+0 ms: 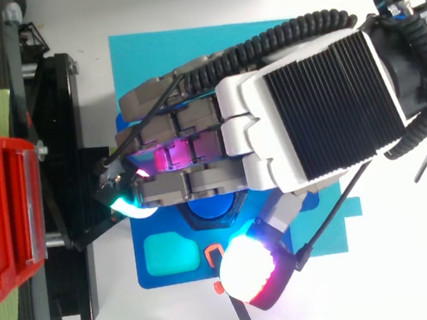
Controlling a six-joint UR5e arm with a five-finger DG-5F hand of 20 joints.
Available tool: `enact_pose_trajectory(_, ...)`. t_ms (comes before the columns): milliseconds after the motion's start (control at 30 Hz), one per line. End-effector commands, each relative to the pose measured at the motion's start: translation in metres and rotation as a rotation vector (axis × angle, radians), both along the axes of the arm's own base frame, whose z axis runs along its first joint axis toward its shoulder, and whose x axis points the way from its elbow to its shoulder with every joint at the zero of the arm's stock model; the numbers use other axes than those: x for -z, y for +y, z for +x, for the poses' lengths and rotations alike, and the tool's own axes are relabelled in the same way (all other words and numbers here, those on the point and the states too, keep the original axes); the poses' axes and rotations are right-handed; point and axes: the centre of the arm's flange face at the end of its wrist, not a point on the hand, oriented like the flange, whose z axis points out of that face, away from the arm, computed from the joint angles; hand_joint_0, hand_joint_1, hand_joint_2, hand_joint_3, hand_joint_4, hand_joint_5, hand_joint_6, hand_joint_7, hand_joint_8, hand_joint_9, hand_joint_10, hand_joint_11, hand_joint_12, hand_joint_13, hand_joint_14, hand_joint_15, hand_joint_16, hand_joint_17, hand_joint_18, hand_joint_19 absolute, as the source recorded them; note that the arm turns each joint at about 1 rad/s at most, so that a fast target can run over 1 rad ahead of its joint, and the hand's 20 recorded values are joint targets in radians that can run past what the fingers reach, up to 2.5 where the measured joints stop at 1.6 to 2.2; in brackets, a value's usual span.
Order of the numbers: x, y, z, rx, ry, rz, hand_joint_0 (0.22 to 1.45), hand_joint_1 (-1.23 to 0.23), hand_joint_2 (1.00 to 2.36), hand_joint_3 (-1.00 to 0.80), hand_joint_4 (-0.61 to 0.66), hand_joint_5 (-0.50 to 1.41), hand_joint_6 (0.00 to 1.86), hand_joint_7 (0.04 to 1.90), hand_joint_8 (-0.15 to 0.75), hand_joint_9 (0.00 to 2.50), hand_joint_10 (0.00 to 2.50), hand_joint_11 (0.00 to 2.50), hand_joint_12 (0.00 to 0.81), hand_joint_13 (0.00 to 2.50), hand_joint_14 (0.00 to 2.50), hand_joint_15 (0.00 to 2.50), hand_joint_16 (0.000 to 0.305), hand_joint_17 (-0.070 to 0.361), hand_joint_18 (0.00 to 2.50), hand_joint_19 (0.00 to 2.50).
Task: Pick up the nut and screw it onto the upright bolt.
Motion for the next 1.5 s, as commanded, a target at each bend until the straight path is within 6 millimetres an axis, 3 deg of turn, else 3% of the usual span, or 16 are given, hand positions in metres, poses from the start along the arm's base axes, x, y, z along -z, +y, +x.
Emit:
enact_pose_trajectory(0, -0.001, 0.0, 0.0, 0.0, -0.001, 0.0, 0.49, -0.11, 1.0, -0.5, 0.21, -0.07, 0.5, 0.8, 0.221, 1.09, 0.0, 0.0, 0.221, 0.77, 0.0, 0.0, 0.037, 0.084, 0.52, 0.22)
enact_pose_trajectory(600, 0.004, -0.01, -0.004, 0.009, 0.035, -0.003, 0.5, -0.14, 1.0, -0.5, 0.24, -0.01, 0.5, 1.08, 0.231, 1.15, 0.0, 0.0, 0.214, 0.79, 0.0, 0.0, 0.035, 0.079, 0.53, 0.22)
enact_pose_trajectory(1133, 0.005, -0.024, -0.007, 0.026, 0.043, -0.003, 0.53, -0.19, 1.0, -0.5, 0.1, 0.06, 0.5, 1.43, 0.234, 1.32, 0.0, 0.05, 0.186, 0.91, 0.0, 0.02, 0.031, 0.071, 0.64, 0.25)
enact_pose_trajectory(1467, 0.004, -0.04, -0.009, 0.046, 0.042, -0.001, 0.53, -0.21, 1.0, -0.5, 0.09, 0.07, 0.59, 1.26, 0.231, 1.47, 0.0, 0.05, 0.156, 1.02, 0.0, 0.03, 0.027, 0.061, 0.77, 0.31)
